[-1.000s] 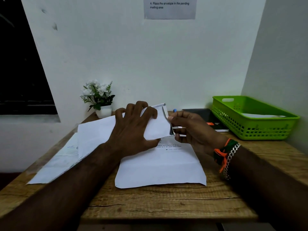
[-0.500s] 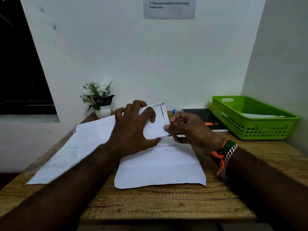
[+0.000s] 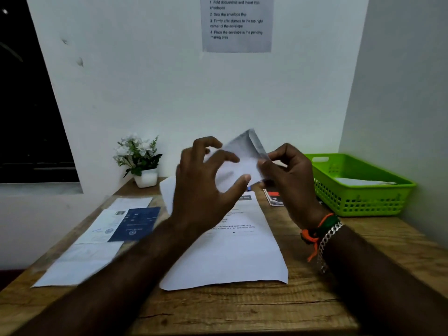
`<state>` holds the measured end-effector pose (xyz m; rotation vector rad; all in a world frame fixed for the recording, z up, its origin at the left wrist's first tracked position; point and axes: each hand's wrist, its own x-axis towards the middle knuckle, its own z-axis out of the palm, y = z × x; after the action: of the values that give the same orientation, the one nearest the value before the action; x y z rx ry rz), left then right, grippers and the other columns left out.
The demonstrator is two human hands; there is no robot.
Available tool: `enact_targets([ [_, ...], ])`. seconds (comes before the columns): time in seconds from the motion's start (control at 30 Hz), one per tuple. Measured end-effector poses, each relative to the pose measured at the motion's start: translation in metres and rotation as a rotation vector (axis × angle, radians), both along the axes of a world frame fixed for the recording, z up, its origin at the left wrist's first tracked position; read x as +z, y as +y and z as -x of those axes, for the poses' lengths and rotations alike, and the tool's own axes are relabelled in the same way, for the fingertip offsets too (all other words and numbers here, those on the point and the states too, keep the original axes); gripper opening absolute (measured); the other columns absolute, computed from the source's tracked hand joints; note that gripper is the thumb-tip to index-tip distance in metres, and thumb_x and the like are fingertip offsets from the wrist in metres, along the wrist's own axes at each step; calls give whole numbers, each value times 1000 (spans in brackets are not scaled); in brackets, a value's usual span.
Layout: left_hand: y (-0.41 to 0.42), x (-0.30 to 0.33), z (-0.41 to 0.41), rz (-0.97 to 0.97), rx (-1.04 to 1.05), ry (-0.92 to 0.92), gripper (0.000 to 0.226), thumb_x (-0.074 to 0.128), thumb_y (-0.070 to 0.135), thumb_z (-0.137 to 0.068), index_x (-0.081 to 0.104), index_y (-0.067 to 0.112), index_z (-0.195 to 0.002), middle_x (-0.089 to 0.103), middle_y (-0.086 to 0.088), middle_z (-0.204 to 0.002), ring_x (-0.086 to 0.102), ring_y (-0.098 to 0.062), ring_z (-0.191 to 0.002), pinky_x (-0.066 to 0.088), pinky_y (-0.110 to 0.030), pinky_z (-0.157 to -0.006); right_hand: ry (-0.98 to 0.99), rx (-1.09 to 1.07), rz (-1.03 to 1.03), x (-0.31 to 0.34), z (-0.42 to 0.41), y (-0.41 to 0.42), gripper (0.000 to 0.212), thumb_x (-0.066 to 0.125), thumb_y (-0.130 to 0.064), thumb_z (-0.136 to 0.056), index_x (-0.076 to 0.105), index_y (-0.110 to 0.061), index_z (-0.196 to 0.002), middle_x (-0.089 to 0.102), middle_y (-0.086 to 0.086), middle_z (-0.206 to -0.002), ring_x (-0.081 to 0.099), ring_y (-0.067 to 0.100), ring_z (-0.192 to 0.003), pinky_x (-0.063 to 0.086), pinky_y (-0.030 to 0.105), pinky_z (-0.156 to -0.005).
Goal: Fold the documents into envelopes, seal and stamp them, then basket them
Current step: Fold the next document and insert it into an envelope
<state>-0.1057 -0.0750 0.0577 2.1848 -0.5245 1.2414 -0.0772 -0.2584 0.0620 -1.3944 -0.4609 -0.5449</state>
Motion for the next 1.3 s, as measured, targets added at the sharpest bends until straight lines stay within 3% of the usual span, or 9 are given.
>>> enact_targets([
  [0.13, -35, 16, 13, 485, -199, 160, 33, 75, 52, -85, 67, 27, -104, 66, 11, -108, 67, -7, -100, 58, -32, -85, -346, -185, 152, -4, 5, 8, 15, 70, -11, -94, 57, -16, -87, 62, 6, -85, 67, 36, -79, 57, 55, -56],
  [0.3, -54, 23, 24, 760, -278, 199, 22, 77, 32, -91, 64, 15, -98, 72, 6, -92, 73, -7, -80, 57, -20, -68, -612, -214, 394, -7, 19, 21, 7, 66, -4, -89, 60, -5, -92, 58, 4, -95, 61, 20, -87, 52, 36, -52],
  [0.47, -33, 24, 16, 852, -215, 87, 13, 67, 17, -98, 66, 10, -87, 67, 5, -80, 61, -1, -73, 48, -18, -70, -575, -190, 505, -8, 17, 19, 36, 73, -40, -88, 67, -14, -112, 59, -2, -123, 56, 16, -121, 53, 38, -86],
  [0.63, 4, 23, 1, 1168, -319, 301, 12, 68, 20, -98, 71, 15, -88, 76, -9, -91, 70, -22, -85, 60, -54, -85, -92, -657, 288, -13, -25, -8, 27, 67, -43, -87, 66, -29, -109, 62, -7, -118, 55, 16, -115, 41, 31, -96],
  [0.77, 34, 18, -12, 1429, -428, 538, 16, 66, 12, -99, 67, 3, -111, 72, -21, -116, 71, -33, -100, 65, -45, -64, 482, -38, -86, -14, -43, -34, 10, 66, -18, -95, 69, -12, -102, 69, 5, -91, 67, 22, -84, 55, 22, -64],
  [0.87, 58, 2, -25, 1501, -397, 630, 25, 64, 11, -99, 62, 2, -122, 69, -21, -118, 69, -31, -96, 62, -41, -58, 634, 185, -82, -27, -48, -35, 32, 74, -10, -86, 70, 5, -114, 72, 25, -105, 70, 30, -79, 59, 30, -61],
  [1.0, 80, -24, -37, 1358, -119, 684, 9, 70, 16, -97, 65, 9, -99, 70, -18, -113, 68, -34, -104, 58, -52, -89, 585, 172, -15, -36, -54, -29, 30, 77, -3, -85, 69, 4, -112, 72, 27, -114, 71, 37, -96, 60, 42, -83],
  [1.13, 97, -39, -35, 863, 135, 610, 19, 69, 19, -96, 69, 17, -77, 72, -12, -94, 68, -36, -98, 52, -40, -81, 502, -43, 151, -49, -57, -24, 33, 87, -2, -75, 67, -5, -101, 72, 17, -103, 70, 26, -85, 61, 39, -76],
  [1.3, 119, -51, -40, 390, 425, 712, 19, 74, 34, -90, 69, 30, -109, 64, 4, -107, 63, -28, -111, 50, -42, -97, 263, -266, 491, -60, -53, -16, 35, 93, -14, -68, 65, -14, -89, 60, -8, -76, 53, 6, -69, 39, 23, -63],
])
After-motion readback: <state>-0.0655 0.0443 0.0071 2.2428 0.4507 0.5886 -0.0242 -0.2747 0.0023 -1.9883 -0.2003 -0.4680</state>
